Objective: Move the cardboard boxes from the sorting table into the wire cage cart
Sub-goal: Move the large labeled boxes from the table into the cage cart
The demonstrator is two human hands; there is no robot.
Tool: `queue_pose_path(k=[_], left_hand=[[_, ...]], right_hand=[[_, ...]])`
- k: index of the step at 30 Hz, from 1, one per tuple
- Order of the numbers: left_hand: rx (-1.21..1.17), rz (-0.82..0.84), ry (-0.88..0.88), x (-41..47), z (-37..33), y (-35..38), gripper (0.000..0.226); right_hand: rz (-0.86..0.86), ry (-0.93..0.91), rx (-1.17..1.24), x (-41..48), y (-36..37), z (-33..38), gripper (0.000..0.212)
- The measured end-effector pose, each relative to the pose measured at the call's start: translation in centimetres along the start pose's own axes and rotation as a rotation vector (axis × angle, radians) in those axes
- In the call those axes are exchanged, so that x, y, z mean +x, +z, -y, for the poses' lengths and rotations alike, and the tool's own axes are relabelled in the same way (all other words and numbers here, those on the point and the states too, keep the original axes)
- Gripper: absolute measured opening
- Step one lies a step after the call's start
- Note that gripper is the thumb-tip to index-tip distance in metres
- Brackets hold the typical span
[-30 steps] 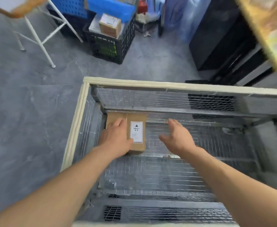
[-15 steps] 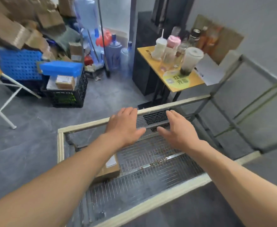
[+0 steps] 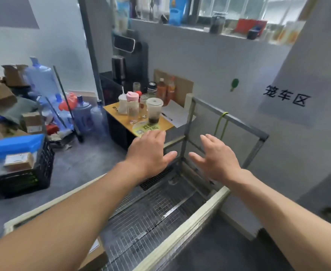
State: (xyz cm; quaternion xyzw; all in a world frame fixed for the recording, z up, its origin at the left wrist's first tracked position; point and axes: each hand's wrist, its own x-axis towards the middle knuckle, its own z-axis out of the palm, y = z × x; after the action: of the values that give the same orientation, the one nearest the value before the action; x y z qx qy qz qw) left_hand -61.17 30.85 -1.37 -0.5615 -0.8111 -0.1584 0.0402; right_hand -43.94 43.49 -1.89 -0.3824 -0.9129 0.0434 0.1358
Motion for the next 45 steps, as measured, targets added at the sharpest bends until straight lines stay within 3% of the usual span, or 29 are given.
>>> queue_pose_path(k=[12,32,34,37,45], left_hand=[[-0.102,-0.064,0.322,2.4,-13.7,-2.3,0.077],[-0.257,0.086,0.806,-9.8,-27.0,-4.4,0.069],[-0.258,0.102,0.847,-11.5,-28.6,-4.5,0.068],[-0.252,0.124,0.895,-13.8,-30.7,-4.6,0.067],[-0.248,0.155,0.95,-21.5,-35.4,-4.7,0.068]], right_hand=[[-0.141,0.301,-0.099,-9.1,-10.9,-8.3,0.069],[-0.223,0.86,-0.22,-34.0,-18.0,-5.3,0.077],[-0.203,0.911,-0.236,-36.5,-18.6,-5.3,0.07],[-0.186,0.927,-0.26,-39.7,-19.6,-5.2,0.043],[-0.185,0.942,-0.254,-48.4,-21.1,-5.4,0.041]])
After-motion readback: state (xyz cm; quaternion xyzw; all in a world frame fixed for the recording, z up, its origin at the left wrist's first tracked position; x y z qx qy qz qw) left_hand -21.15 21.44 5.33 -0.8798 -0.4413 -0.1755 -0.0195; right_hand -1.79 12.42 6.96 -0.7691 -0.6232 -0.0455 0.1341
